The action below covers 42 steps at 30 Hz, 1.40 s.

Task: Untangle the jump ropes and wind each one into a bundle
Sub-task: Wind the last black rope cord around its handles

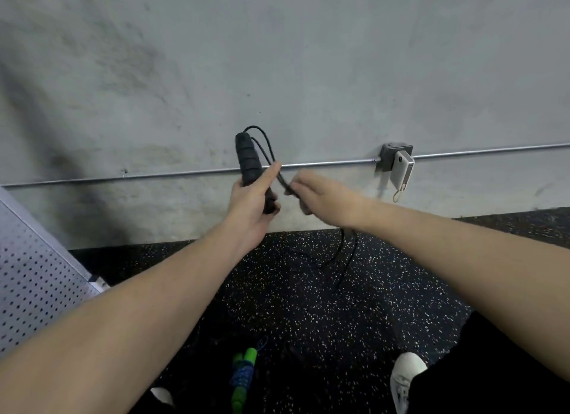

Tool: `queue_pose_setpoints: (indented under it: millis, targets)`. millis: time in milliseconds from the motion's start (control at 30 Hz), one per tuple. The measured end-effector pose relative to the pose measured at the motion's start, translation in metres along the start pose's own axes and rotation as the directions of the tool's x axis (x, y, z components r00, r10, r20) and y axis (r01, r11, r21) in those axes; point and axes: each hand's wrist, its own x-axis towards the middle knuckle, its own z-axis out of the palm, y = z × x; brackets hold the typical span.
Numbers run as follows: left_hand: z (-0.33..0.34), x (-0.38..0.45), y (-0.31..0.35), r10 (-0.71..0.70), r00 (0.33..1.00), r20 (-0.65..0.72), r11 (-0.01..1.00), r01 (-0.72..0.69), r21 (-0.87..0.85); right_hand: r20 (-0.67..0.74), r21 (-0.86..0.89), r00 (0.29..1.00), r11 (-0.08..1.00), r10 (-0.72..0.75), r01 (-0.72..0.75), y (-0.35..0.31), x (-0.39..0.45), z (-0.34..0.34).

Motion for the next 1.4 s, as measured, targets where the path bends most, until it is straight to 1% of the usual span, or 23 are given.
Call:
queue_pose_setpoints:
  millis: [67, 100, 200, 267, 367, 433, 500, 567, 633, 700, 733, 800, 867, 900, 933, 967, 1000, 1100, 1133, 1200, 1267, 1333, 1400]
  targets:
    - [0.006, -0.001, -0.002, -0.033, 0.999, 0.034, 0.999, 0.032, 0.036, 0.045, -0.141, 0.997, 0.987, -0.065, 0.071, -0.006, 0.0, 0.015]
    - [0.008, 0.0, -0.002, -0.047, 0.998, 0.035, 0.996, 0.044, 0.077, 0.067, -0.156, 0.996, 0.985, -0.059, 0.069, -0.006, -0.002, 0.017]
    - [0.002, 0.006, 0.008, -0.065, 0.997, 0.05, 0.989, 0.058, 0.133, 0.174, -0.084, 0.985, 0.996, 0.014, 0.0, 0.007, -0.007, 0.009]
    - [-0.009, 0.008, 0.024, -0.083, 0.993, 0.087, 0.966, 0.059, 0.252, 0.279, -0.074, 0.957, 0.996, 0.077, -0.058, 0.025, -0.013, -0.005]
    - [-0.022, -0.001, 0.048, -0.159, 0.959, 0.237, 0.902, 0.044, 0.43, 0.325, -0.123, 0.936, 0.988, 0.134, -0.099, 0.051, -0.02, -0.027]
    - [-0.027, -0.01, 0.058, -0.267, 0.897, 0.353, 0.845, 0.042, 0.533, 0.346, -0.137, 0.92, 0.98, 0.183, -0.143, 0.062, -0.023, -0.033]
    - [-0.03, -0.018, 0.06, -0.42, 0.805, 0.42, 0.742, 0.038, 0.669, 0.381, -0.157, 0.899, 0.973, 0.216, -0.167, 0.066, -0.024, -0.033]
    - [-0.03, -0.025, 0.055, -0.563, 0.703, 0.435, 0.605, -0.009, 0.796, 0.383, -0.167, 0.899, 0.973, 0.213, -0.159, 0.066, -0.021, -0.031]
    - [-0.025, -0.03, 0.047, -0.654, 0.632, 0.416, 0.423, -0.15, 0.893, 0.351, -0.146, 0.912, 0.974, 0.213, -0.172, 0.066, -0.018, -0.034]
    - [-0.021, -0.032, 0.037, -0.705, 0.604, 0.371, 0.251, -0.276, 0.928, 0.285, -0.145, 0.935, 0.973, 0.213, -0.177, 0.064, -0.014, -0.038]
    - [-0.019, -0.032, 0.031, -0.72, 0.611, 0.329, 0.175, -0.299, 0.938, 0.242, -0.145, 0.948, 0.973, 0.209, -0.178, 0.06, -0.012, -0.039]
    - [-0.017, -0.029, 0.015, -0.713, 0.661, 0.233, 0.038, -0.295, 0.955, 0.18, -0.152, 0.965, 0.974, 0.193, -0.166, 0.048, -0.008, -0.037]
    - [-0.015, -0.024, 0.002, -0.643, 0.753, 0.14, -0.061, -0.232, 0.971, 0.181, -0.196, 0.969, 0.972, 0.168, -0.132, 0.032, -0.006, -0.03]
    - [-0.015, -0.022, -0.001, -0.585, 0.804, 0.101, -0.084, -0.184, 0.979, 0.201, -0.219, 0.966, 0.969, 0.163, -0.118, 0.023, -0.006, -0.025]
    - [-0.016, -0.02, -0.002, -0.523, 0.849, 0.074, -0.075, -0.133, 0.988, 0.228, -0.217, 0.96, 0.97, 0.161, -0.111, 0.016, -0.007, -0.019]
    - [-0.018, -0.018, -0.001, -0.469, 0.881, 0.06, -0.027, -0.082, 0.996, 0.256, -0.18, 0.954, 0.977, 0.157, -0.113, 0.011, -0.008, -0.014]
    - [-0.02, -0.016, 0.002, -0.429, 0.902, 0.054, 0.061, -0.031, 0.998, 0.279, -0.116, 0.948, 0.985, 0.155, -0.127, 0.007, -0.009, -0.009]
    - [-0.026, -0.008, 0.015, -0.352, 0.934, 0.058, 0.448, 0.114, 0.887, 0.303, 0.078, 0.94, 0.979, 0.158, -0.19, 0.007, -0.014, -0.002]
    - [-0.027, -0.007, 0.019, -0.328, 0.942, 0.067, 0.558, 0.135, 0.819, 0.318, 0.142, 0.935, 0.968, 0.154, -0.208, 0.008, -0.015, 0.0]
    - [-0.025, -0.007, 0.023, -0.291, 0.949, 0.12, 0.722, 0.135, 0.678, 0.367, 0.276, 0.919, 0.927, 0.142, -0.253, 0.012, -0.017, 0.005]
    - [-0.021, -0.008, 0.023, -0.261, 0.946, 0.193, 0.829, 0.117, 0.547, 0.418, 0.324, 0.902, 0.909, 0.111, -0.262, 0.018, -0.021, 0.004]
    - [-0.017, -0.012, 0.027, -0.245, 0.94, 0.236, 0.893, 0.125, 0.433, 0.433, 0.288, 0.896, 0.926, 0.099, -0.242, 0.025, -0.024, -0.001]
    - [-0.016, -0.015, 0.035, -0.241, 0.931, 0.274, 0.947, 0.164, 0.275, 0.423, 0.23, 0.897, 0.942, 0.128, -0.243, 0.034, -0.026, -0.005]
